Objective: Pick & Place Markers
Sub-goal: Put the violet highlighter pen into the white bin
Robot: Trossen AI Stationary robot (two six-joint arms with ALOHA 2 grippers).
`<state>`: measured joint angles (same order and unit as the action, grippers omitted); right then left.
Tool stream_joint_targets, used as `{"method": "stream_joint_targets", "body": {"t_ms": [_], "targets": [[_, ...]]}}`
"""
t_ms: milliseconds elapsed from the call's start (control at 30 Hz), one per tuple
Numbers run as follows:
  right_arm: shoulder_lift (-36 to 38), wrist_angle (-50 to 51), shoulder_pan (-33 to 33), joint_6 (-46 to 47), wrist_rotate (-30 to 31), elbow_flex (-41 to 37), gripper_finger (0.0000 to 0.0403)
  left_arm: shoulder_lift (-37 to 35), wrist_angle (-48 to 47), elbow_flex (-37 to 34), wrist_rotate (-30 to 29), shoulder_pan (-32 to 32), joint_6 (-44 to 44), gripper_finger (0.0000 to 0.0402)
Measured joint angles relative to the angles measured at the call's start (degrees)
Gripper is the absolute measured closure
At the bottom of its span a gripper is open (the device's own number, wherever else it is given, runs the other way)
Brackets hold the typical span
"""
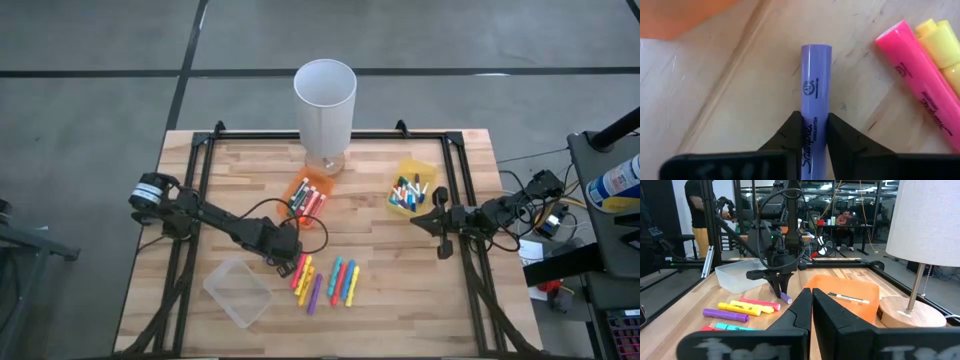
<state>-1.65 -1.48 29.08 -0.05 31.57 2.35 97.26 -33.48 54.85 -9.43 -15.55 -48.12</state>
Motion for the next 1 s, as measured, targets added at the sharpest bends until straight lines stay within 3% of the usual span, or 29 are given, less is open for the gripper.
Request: {"method": "stream_joint_targets", "body": {"t_ms": [300, 667, 1000], "targets": [[0.0, 0.0, 0.0, 0.0, 0.0, 0.0, 0.0394, -2.4, -1.2, 2.2, 2.9, 0.0, 2.0, 0.0352], [0.0, 0.0, 0.0, 0.0, 0.0, 0.0, 0.0394, -7.8, -18.8, 9.8, 5.7, -0.8, 0.6, 0.0352], [0.0, 0.0, 0.0, 0.0, 0.0, 0.0, 0.0394, -14.0, -24.1, 13.4, 8.2, -8.2, -5.2, 0.0352]]}}
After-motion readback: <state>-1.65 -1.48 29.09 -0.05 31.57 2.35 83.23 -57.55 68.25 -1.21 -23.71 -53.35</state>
